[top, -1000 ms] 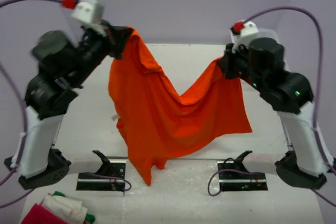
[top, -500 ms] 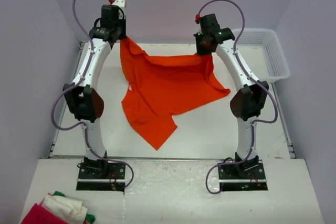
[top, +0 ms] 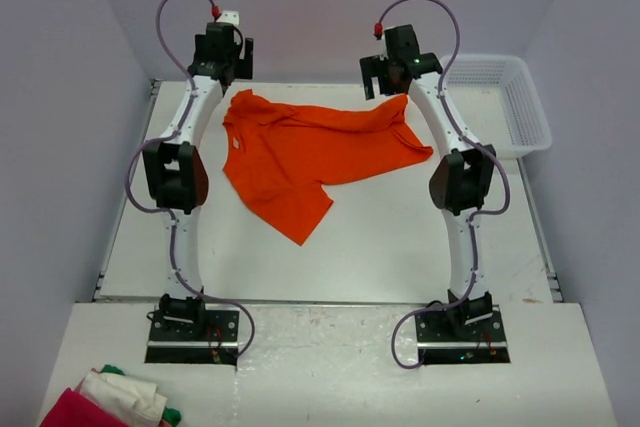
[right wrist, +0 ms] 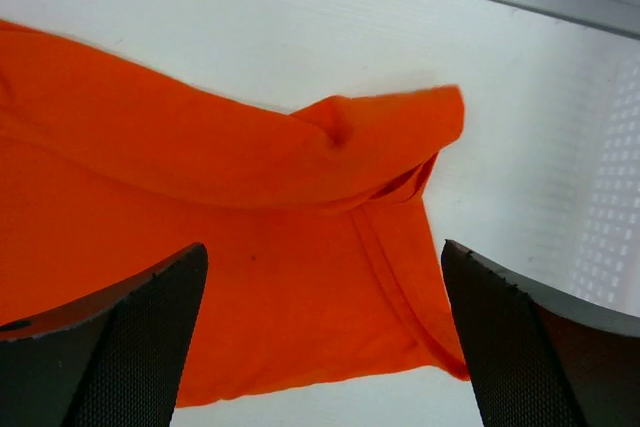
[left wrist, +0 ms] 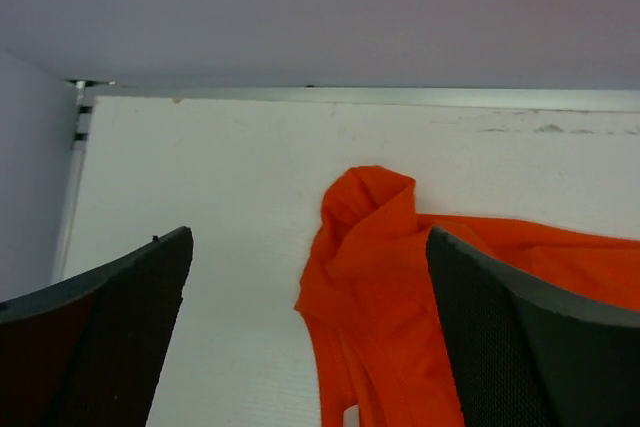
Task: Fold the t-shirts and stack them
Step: Flatten out the tshirt
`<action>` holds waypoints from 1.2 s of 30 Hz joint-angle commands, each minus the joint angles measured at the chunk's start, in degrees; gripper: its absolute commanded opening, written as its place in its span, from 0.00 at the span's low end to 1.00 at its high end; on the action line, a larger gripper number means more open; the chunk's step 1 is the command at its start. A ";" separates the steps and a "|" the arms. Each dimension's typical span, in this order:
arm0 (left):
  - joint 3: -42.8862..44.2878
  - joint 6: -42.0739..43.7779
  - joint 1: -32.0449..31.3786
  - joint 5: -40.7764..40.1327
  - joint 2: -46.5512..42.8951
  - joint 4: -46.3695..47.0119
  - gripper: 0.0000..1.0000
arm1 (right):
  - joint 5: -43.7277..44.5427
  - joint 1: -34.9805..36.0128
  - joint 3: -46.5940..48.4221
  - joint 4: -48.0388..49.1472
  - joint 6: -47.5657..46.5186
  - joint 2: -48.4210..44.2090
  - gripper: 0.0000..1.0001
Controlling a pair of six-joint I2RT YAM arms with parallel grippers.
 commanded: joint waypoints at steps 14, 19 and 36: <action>-37.21 -23.04 -21.41 -9.00 -36.80 -10.35 0.20 | 10.76 1.95 -30.86 -2.17 13.13 -35.08 0.96; -47.71 -26.10 -35.40 -20.27 -41.55 -16.40 0.40 | 9.62 6.27 -40.18 -1.73 14.71 -43.87 0.95; -69.25 -39.74 -49.81 -9.02 -43.67 -13.09 0.39 | 5.05 7.85 -59.61 6.35 12.34 -61.37 0.96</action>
